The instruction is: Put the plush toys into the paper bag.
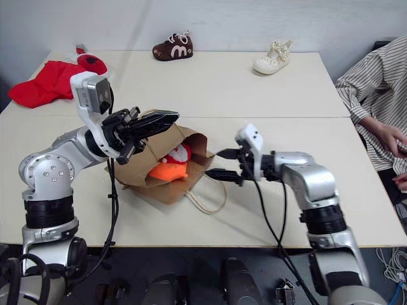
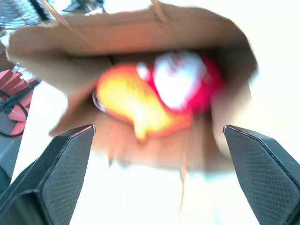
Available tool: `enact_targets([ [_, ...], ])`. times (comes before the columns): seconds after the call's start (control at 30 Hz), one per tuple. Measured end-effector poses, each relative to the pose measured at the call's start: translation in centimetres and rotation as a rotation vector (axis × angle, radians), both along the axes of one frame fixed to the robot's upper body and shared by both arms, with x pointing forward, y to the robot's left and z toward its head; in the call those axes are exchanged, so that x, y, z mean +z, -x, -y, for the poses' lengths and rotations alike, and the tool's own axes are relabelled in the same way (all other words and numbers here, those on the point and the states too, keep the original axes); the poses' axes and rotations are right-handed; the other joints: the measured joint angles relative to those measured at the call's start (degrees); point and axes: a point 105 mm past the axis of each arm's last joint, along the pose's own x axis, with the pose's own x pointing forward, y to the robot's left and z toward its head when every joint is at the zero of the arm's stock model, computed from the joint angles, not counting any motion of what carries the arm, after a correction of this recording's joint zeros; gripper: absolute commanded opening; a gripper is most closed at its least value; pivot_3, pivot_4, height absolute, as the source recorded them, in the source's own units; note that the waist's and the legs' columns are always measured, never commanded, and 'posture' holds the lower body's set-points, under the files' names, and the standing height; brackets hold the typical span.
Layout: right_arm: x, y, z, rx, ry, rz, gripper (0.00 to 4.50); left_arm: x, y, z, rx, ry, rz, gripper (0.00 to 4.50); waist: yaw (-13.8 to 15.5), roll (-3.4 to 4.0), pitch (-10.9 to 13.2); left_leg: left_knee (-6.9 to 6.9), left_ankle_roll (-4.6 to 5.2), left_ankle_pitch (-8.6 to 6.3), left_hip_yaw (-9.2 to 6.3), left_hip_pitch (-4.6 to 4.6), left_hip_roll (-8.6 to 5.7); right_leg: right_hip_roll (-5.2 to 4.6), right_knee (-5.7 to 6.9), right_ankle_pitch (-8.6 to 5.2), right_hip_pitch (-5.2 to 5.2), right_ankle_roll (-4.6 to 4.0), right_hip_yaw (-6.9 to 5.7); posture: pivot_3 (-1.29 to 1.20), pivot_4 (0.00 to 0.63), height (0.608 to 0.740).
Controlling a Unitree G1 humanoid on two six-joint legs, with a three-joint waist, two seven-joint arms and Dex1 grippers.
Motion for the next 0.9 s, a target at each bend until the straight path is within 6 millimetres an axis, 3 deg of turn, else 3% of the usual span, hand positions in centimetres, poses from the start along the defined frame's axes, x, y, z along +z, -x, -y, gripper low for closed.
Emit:
enact_targets([
  [0.07, -1.9, 0.4, 1.1, -0.032, 0.063, -0.088, 4.46, -0.1, 0.0, 0.0, 0.002, 0.000, -0.003, 0.00, 0.1, 0.00, 0.0, 0.00, 0.00, 0.00, 0.00, 0.00, 0.00, 0.03, -0.01, 0.00, -0.01, 0.00, 0.02, 0.00, 0.150, 0.740],
  [0.13, -3.2, 0.7, 0.6, -0.042, 0.083, -0.152, 4.46, -0.1, 0.0, 0.0, 0.001, -0.001, -0.002, 0.00, 0.0, 0.00, 0.0, 0.00, -0.01, 0.00, 0.04, 0.02, 0.01, 0.08, 0.01, 0.00, -0.01, 0.00, 0.08, 0.00, 0.150, 0.740],
  [0.3, -3.3, 0.4, -2.2, -0.015, 0.062, -0.185, 4.29, 0.3, 0.0, 0.2, -0.008, 0.003, 0.009, 0.00, 0.0, -0.02, 0.0, 0.01, -0.04, 0.01, 0.05, 0.08, 0.02, 0.12, 0.05, 0.00, 0.00, 0.00, 0.10, 0.00, 0.150, 0.740],
  [0.4, -3.5, 0.8, -3.4, 0.011, 0.049, -0.240, 3.50, 0.5, 0.0, 0.2, -0.012, 0.004, 0.017, 0.00, 0.1, -0.04, 0.0, 0.00, -0.04, 0.01, 0.05, 0.06, 0.03, 0.11, 0.02, 0.00, 0.00, 0.00, 0.09, 0.00, 0.150, 0.740],
  [0.6, -4.2, 2.5, -5.3, 0.091, -0.008, -0.376, 1.37, 0.7, 0.0, 0.1, -0.015, 0.002, 0.024, 0.00, 0.3, -0.04, 0.0, 0.00, -0.03, 0.01, 0.03, 0.01, 0.01, 0.07, 0.00, 0.00, -0.01, 0.00, 0.07, 0.00, 0.150, 0.740],
  [0.73, -2.4, 2.6, -4.9, 0.101, -0.126, -0.389, 0.03, 0.7, 0.0, 0.1, -0.011, 0.001, 0.027, 0.00, 0.4, -0.04, 0.0, 0.00, -0.02, 0.00, 0.01, -0.01, 0.00, 0.05, -0.01, 0.00, -0.01, 0.00, 0.04, 0.00, 0.150, 0.740],
  [0.9, 3.0, 4.1, -3.2, 0.178, -0.324, -0.354, 0.03, 1.0, -0.2, -0.5, 0.019, -0.013, 0.055, 0.00, 0.5, -0.04, 0.0, -0.01, -0.01, 0.00, -0.02, -0.03, 0.00, 0.04, -0.03, 0.00, -0.01, 0.00, 0.01, 0.00, 0.150, 0.740],
])
